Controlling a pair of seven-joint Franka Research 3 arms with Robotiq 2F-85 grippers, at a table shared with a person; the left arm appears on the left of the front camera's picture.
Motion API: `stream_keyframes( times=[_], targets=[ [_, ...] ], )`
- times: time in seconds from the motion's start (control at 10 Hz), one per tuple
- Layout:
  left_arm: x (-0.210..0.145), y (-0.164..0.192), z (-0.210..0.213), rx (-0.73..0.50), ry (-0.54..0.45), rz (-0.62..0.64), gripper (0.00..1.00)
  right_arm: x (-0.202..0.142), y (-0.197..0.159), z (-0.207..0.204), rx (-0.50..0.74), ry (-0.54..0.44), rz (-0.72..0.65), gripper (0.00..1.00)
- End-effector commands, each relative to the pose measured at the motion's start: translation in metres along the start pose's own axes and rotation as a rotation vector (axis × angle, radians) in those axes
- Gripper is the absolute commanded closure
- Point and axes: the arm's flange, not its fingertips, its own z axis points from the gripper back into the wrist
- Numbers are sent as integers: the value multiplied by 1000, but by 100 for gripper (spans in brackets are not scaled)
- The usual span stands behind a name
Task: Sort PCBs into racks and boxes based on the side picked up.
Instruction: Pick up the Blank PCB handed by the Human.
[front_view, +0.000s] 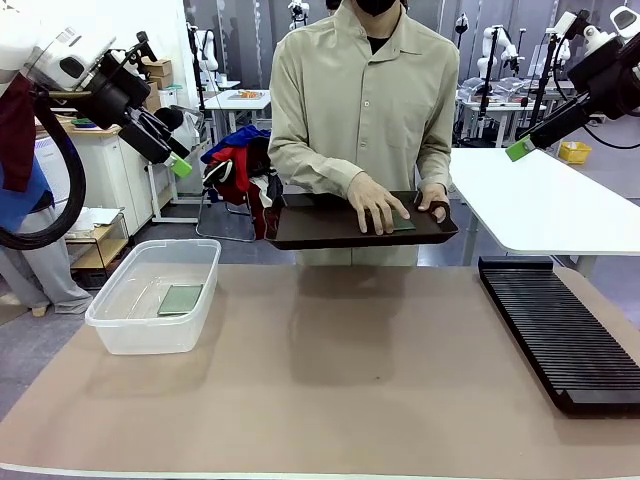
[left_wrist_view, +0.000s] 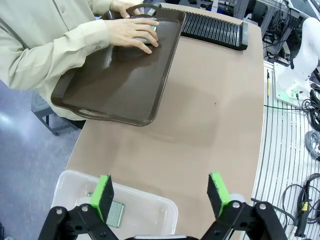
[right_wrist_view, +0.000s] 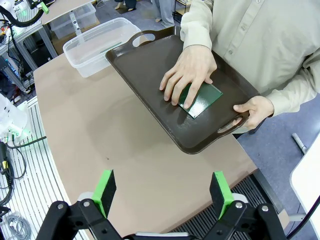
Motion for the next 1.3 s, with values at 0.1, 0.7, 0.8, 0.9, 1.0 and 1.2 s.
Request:
stream_keyframes(
  times=[0.1,0.7,0.8,0.9,1.0,1.2],
  targets=[
    [0,-1,1,1,-1,-2,0,0,0,-2,3,-8,1,0],
    [0,-1,1,1,-1,-2,0,0,0,-2,3,-8,1,0],
    [0,-1,1,1,-1,-2,0,0,0,-2,3,-8,1,0],
    [0,-1,1,1,-1,-2,0,0,0,-2,3,-8,1,0],
    [0,-1,1,1,-1,-2,0,0,0,-2,3,-8,1,0],
    [0,-1,1,1,-1,-2,0,0,0,-2,3,-8,1,0]
  ],
)
